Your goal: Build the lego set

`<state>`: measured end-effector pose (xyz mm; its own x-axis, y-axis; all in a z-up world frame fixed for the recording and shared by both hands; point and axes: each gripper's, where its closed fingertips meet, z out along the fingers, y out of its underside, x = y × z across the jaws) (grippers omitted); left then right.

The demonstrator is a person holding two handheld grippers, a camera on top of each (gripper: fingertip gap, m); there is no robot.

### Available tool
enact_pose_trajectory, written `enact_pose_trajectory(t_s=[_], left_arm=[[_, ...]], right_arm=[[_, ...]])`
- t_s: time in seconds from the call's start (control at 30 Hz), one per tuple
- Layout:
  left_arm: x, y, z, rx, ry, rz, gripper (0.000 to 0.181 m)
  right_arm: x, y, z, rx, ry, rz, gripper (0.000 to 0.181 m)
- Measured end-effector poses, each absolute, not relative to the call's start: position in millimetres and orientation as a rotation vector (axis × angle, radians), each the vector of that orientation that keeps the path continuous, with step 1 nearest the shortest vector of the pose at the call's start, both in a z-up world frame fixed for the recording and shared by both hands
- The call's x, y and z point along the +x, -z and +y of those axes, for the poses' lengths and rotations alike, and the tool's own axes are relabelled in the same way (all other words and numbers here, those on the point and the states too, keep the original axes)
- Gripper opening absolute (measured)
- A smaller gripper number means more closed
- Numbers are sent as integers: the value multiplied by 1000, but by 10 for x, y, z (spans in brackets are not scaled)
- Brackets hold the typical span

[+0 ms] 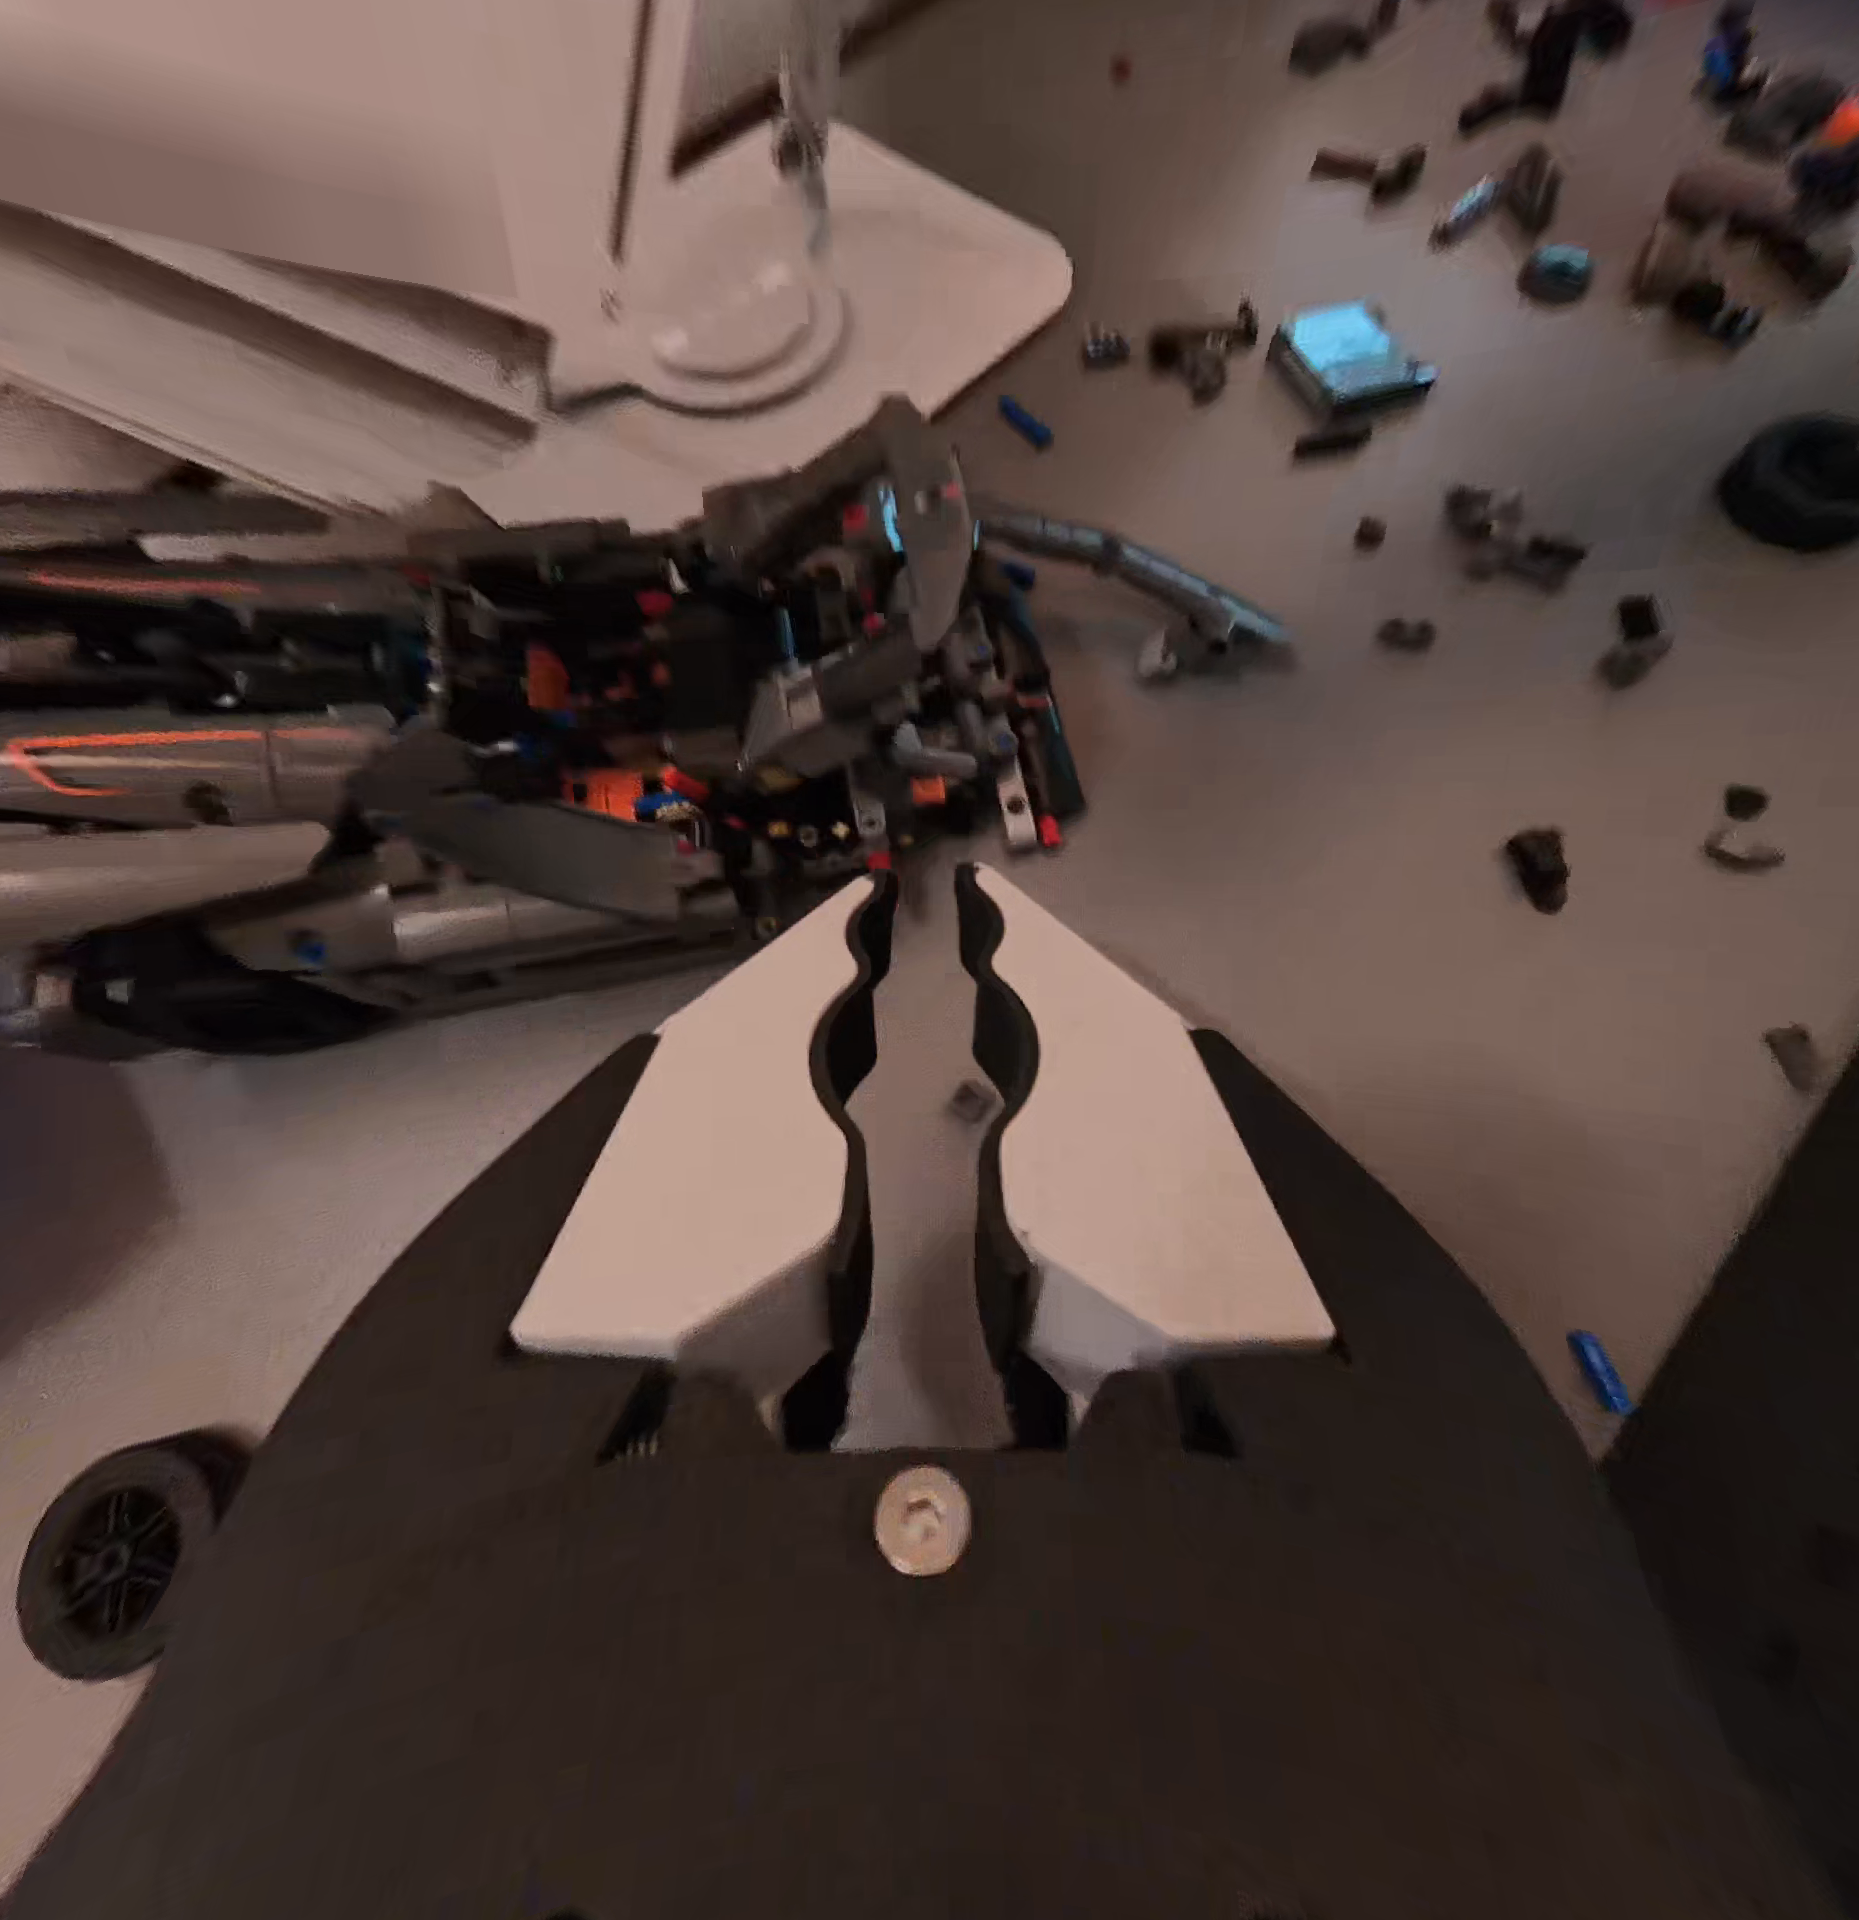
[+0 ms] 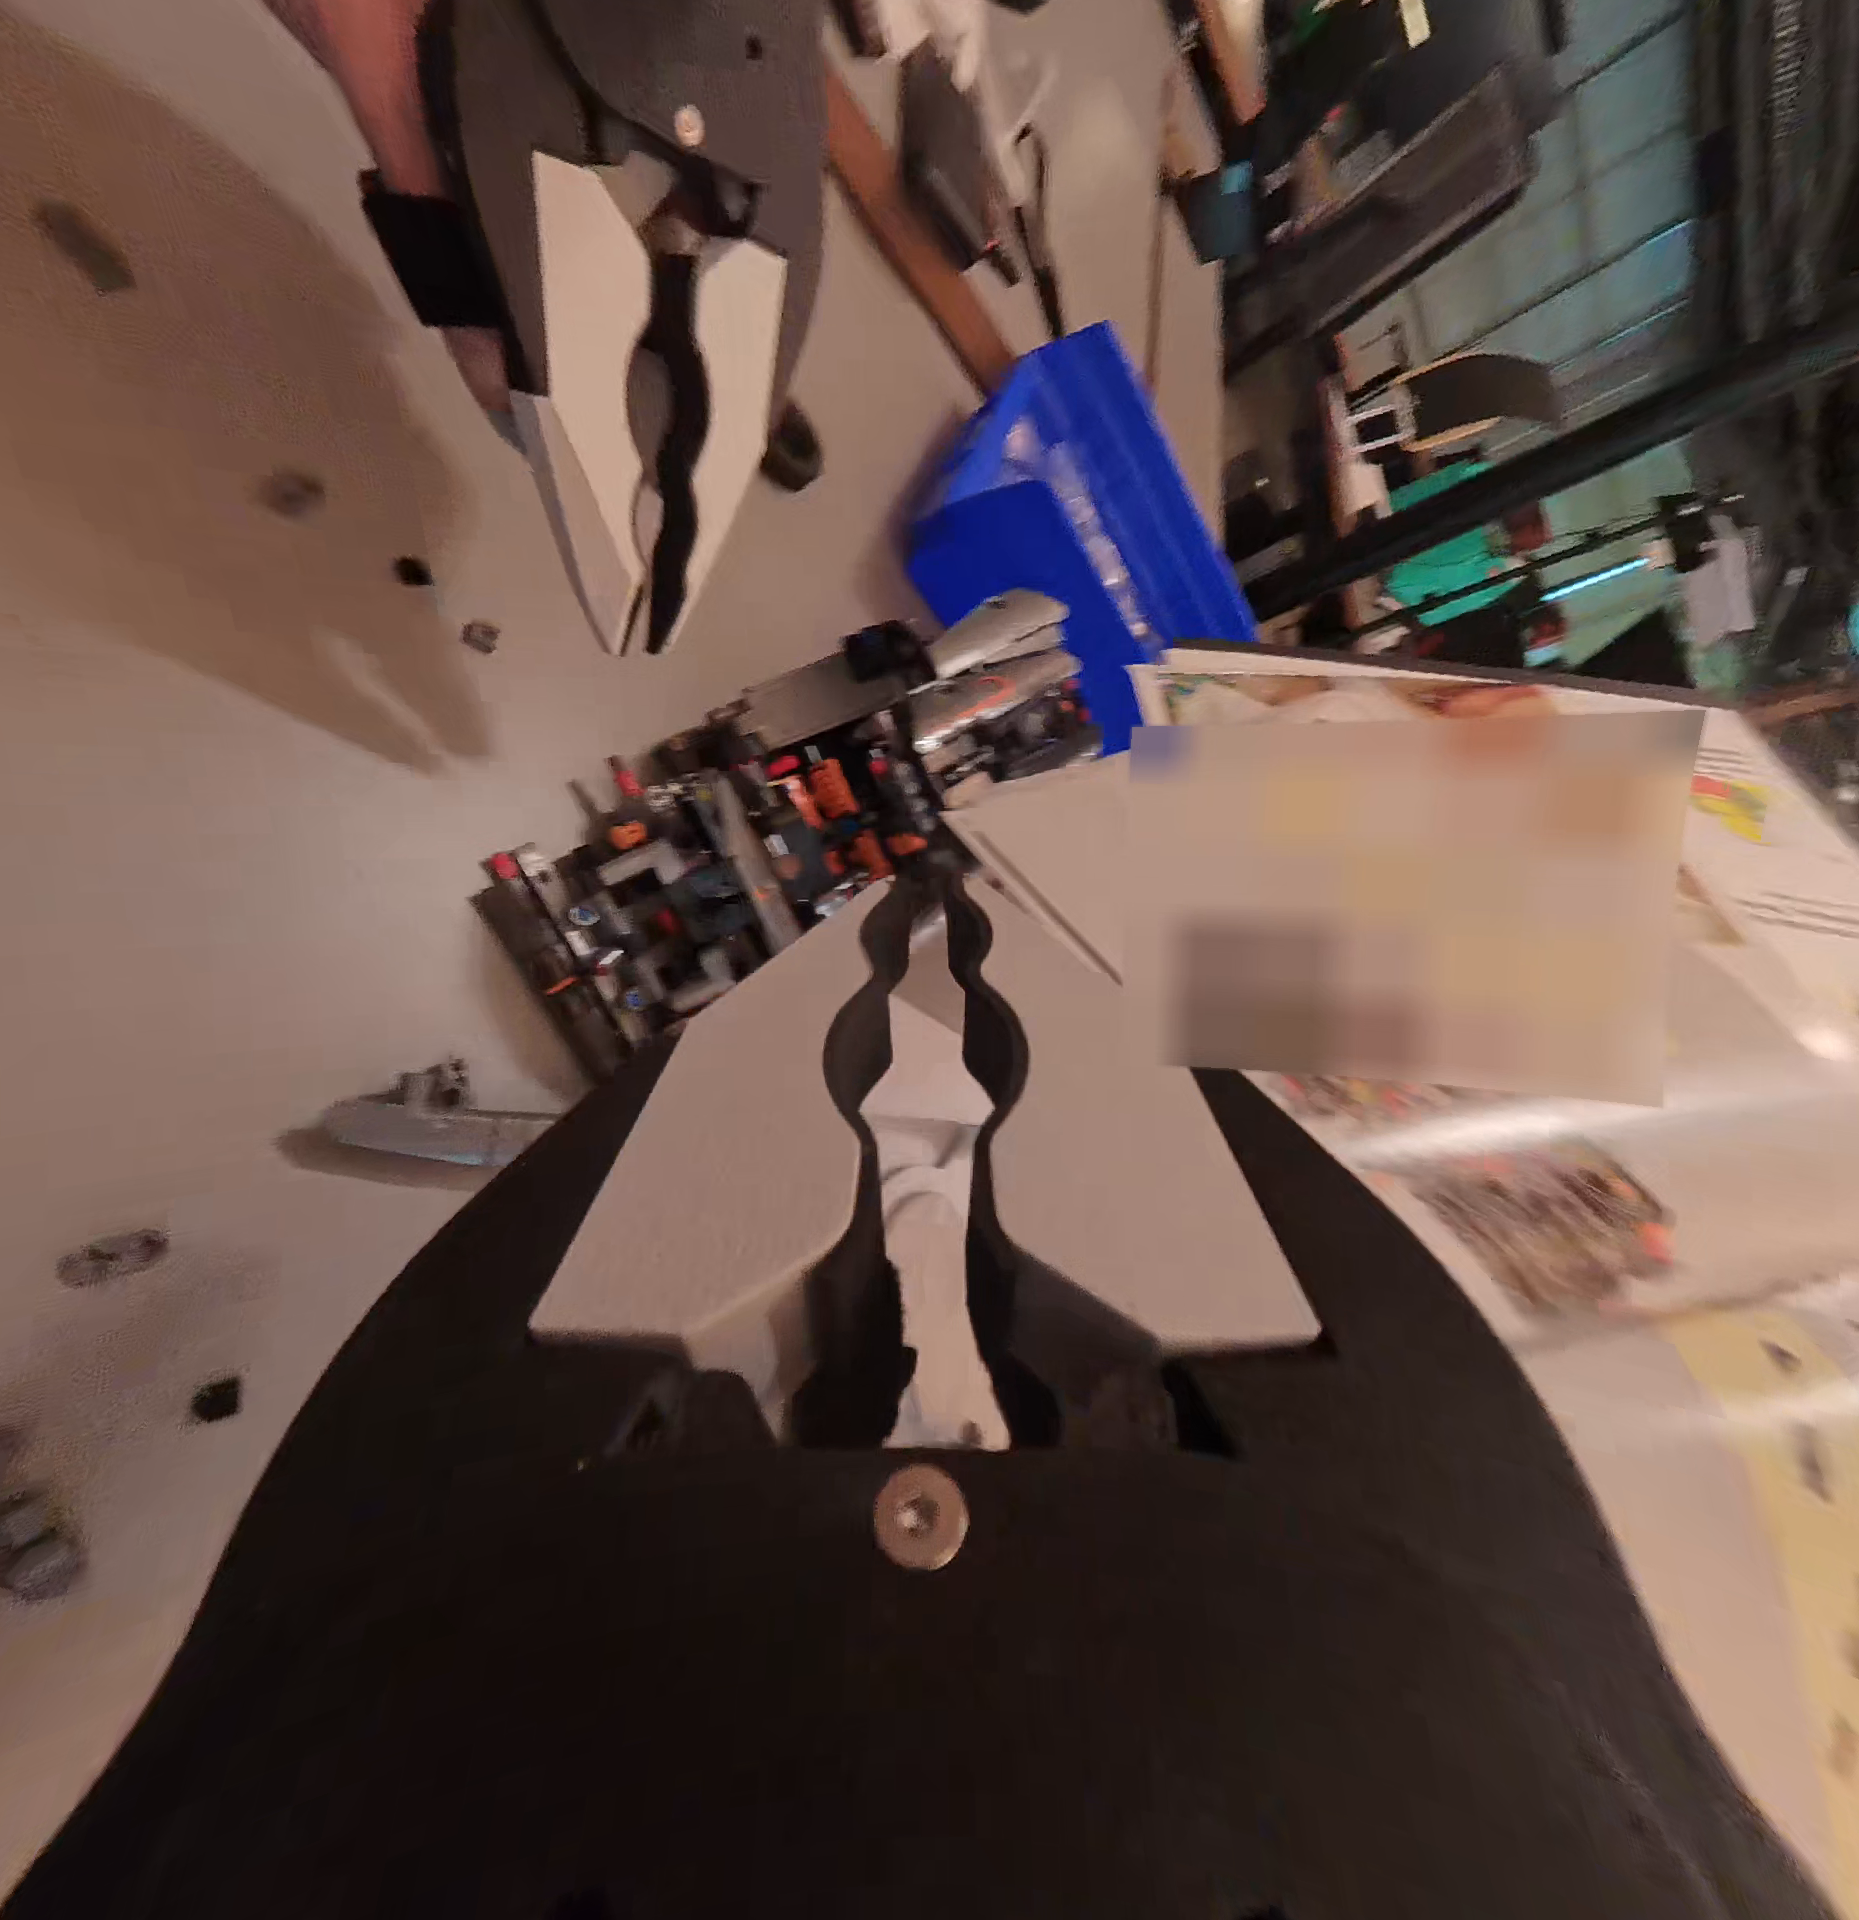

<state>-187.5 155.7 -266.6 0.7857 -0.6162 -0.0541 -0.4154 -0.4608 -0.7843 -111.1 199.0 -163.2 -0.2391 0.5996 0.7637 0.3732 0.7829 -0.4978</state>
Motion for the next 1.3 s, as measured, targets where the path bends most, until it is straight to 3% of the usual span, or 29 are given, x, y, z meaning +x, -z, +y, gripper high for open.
enact_pose_trajectory(t_s=[0.4, 0.5, 0.77, 1.1, 1.3], left_arm=[[-1795, 3112, 1768, -2207, 153, 792, 15], [-1839, 3164, 1823, -2211, 96, 791, 16], [-1798, 3242, 1866, -2207, 95, 802, 6], [-1805, 3248, 1887, -2185, 93, 798, 4], [-1803, 3251, 1877, -2182, 123, 788, 4]], right_arm=[[-1430, 2444, 2048, -766, -82, -1945, 29], [-1462, 2476, 2143, -744, -32, -1923, 16], [-1511, 2525, 2216, -809, -58, -1934, 4], [-1488, 2527, 2262, -961, -188, -1911, 6], [-1376, 2468, 2123, -779, -102, -1967, 8]])
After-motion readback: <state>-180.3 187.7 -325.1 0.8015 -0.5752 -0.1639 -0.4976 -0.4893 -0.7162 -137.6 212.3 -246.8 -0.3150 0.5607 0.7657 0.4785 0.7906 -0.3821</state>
